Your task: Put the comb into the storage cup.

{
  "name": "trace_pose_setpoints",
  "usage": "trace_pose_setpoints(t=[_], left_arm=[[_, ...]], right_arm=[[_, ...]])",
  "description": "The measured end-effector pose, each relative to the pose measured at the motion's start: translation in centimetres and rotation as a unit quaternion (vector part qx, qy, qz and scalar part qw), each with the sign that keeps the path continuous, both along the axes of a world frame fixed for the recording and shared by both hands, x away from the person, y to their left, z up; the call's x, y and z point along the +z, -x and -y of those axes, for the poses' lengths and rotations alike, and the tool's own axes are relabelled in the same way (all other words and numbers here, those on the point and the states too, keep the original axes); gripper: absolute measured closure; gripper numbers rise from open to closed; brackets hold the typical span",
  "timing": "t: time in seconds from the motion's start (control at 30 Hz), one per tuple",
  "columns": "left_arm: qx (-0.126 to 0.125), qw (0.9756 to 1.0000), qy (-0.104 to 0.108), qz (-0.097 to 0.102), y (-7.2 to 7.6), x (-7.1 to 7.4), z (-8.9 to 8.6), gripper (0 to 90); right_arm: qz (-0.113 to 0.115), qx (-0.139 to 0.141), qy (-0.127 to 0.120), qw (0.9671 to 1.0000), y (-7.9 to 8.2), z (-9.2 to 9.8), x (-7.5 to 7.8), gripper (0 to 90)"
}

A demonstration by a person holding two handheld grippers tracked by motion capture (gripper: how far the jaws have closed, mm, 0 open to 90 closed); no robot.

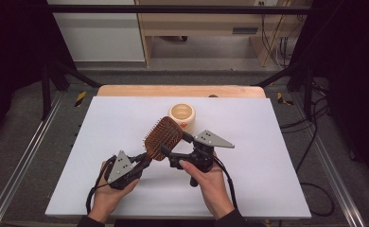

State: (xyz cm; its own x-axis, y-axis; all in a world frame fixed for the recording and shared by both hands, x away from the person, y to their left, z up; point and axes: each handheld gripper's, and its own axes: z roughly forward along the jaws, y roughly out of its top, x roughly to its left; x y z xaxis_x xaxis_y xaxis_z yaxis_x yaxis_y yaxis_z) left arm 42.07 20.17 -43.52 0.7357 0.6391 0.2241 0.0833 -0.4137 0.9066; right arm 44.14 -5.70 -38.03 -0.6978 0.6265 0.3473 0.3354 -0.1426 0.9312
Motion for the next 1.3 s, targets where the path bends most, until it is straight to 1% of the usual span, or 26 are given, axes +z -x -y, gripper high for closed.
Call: trace_pose_setpoints(t=[0.23, 0.43, 0.6, 0.83, 0.97, 1.1, 1.3], left_arm=[[-0.002, 1.0000, -0.001, 0.003, 0.1, 0.0, 0.1, 72.7], [-0.003, 1.0000, 0.000, 0.008, 0.2, 0.1, 0.2, 72.7], [-0.003, 0.9999, 0.003, 0.011, 0.2, 0.1, 0.1, 72.7], [-0.004, 0.9999, 0.008, 0.014, 0.3, 0.2, 0.1, 72.7], [-0.005, 0.9998, 0.012, 0.018, 0.3, 0.3, 0.1, 72.7], [-0.005, 0.9997, 0.015, 0.018, 0.4, 0.3, 0.0, 72.7], [-0.004, 0.9996, 0.023, 0.018, 0.3, 0.3, -0.2, 72.6]], right_arm=[[-0.004, -0.001, -0.006, 1.0000, -0.4, -0.5, 0.3, 12.9], [-0.009, -0.006, -0.011, 0.9999, -0.8, -0.5, 0.4, 17.0], [-0.013, -0.004, -0.019, 0.9997, -0.9, -0.6, 0.5, 21.0], [-0.021, 0.003, -0.034, 0.9992, -1.4, -0.7, 0.5, 27.8], [-0.023, 0.007, -0.037, 0.9990, -1.5, -0.9, 0.5, 31.1], [-0.026, 0.014, -0.042, 0.9987, -1.6, -1.0, 0.5, 37.7], [-0.031, 0.023, -0.063, 0.9972, -1.6, -1.2, 0.5, 44.5]])
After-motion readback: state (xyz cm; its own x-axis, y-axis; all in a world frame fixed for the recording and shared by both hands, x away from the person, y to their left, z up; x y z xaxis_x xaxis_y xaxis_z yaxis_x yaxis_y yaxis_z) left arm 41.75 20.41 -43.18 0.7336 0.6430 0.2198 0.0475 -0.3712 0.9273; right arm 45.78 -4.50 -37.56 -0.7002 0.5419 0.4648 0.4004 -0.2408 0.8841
